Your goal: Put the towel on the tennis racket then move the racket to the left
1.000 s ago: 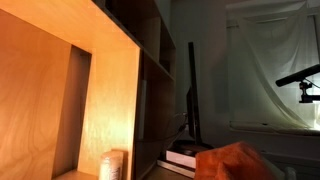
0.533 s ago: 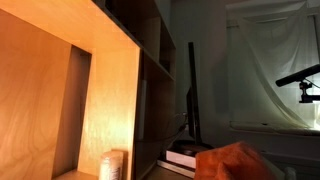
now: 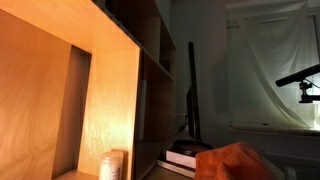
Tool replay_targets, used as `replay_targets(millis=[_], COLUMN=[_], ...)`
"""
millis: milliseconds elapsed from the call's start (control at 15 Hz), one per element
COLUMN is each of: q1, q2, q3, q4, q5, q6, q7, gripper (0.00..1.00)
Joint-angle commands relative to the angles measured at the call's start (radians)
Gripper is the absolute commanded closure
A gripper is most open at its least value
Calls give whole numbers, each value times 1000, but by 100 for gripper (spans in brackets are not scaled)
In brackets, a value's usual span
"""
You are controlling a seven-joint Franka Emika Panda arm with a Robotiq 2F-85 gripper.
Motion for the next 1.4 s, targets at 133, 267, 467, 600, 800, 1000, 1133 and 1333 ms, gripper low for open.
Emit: replay_targets(millis=[133, 267, 467, 600, 800, 1000, 1133, 1333], q1=[-4, -1, -10, -20, -43, -60, -67, -67], q2=[165, 215, 310, 372, 447, 503, 528, 542], q3=[37, 33, 30, 29, 30, 23, 13, -3], q4=[224, 299, 422, 493, 565, 605, 615, 605], q5=[-8, -5, -2, -5, -33, -74, -104, -139], q6=[-26, -36, -47, -53, -41, -46, -54, -59], q7=[51, 47, 71, 114, 183, 228, 239, 242], gripper=[0, 0, 0, 0, 0, 0, 0, 0])
